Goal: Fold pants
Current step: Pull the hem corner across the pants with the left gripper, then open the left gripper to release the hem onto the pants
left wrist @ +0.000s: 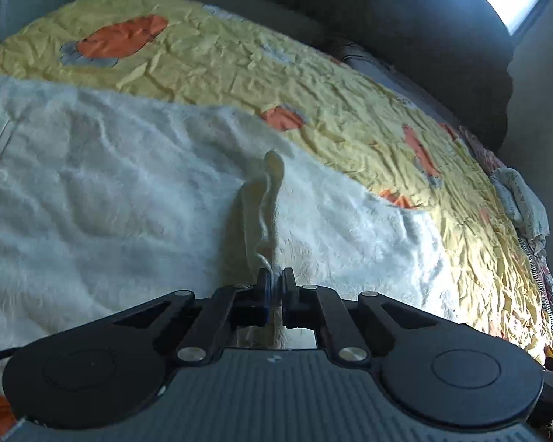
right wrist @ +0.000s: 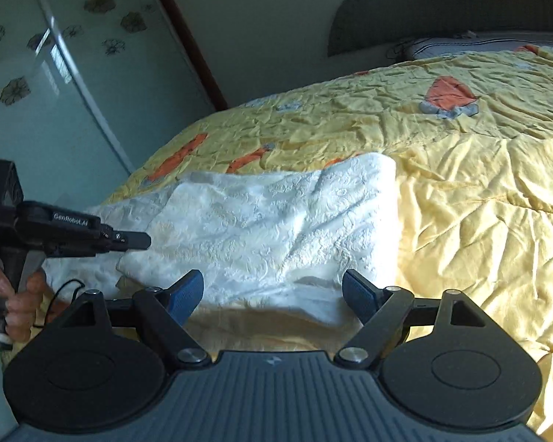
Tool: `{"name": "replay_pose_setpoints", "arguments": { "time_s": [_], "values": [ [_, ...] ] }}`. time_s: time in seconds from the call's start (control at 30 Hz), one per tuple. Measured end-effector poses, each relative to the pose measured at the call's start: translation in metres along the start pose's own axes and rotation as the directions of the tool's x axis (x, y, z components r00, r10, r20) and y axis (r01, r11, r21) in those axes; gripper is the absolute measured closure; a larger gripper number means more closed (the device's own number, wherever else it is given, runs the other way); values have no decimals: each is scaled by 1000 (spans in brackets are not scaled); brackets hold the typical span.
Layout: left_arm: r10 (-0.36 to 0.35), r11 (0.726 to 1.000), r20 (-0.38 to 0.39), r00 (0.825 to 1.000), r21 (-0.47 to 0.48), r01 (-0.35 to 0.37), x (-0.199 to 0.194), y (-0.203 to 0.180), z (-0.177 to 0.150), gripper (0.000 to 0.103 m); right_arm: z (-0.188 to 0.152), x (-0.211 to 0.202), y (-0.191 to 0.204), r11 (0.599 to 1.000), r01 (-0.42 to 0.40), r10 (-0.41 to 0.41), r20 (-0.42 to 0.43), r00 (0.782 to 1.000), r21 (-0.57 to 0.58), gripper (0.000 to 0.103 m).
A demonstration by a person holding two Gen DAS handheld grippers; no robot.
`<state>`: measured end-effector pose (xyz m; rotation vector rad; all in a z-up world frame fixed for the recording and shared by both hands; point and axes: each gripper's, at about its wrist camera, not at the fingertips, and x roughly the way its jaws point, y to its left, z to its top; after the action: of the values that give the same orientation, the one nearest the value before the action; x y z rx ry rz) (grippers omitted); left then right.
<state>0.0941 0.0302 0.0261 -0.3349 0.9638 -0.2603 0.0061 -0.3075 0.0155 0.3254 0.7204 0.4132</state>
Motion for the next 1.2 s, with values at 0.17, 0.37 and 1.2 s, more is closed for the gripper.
{"name": "replay_pose_setpoints", "arguments": {
  "time_s": [0.17, 0.37, 1.2],
  "values": [
    [13, 999, 4, 1000, 30, -13, -1, -1, -6, 85, 3, 8, 3, 1000, 24, -24, -28, 999, -15, 20],
    [-28, 994, 157, 987, 106, 11, -34, -31, 14, 77, 47, -12, -11, 990, -82, 71, 99, 993, 111, 20],
    [-45, 974, 134, 990, 226, 13, 0, -56, -23, 46, 8, -1, 25, 908, 159, -141, 75, 987, -388, 23]
  ]
}}
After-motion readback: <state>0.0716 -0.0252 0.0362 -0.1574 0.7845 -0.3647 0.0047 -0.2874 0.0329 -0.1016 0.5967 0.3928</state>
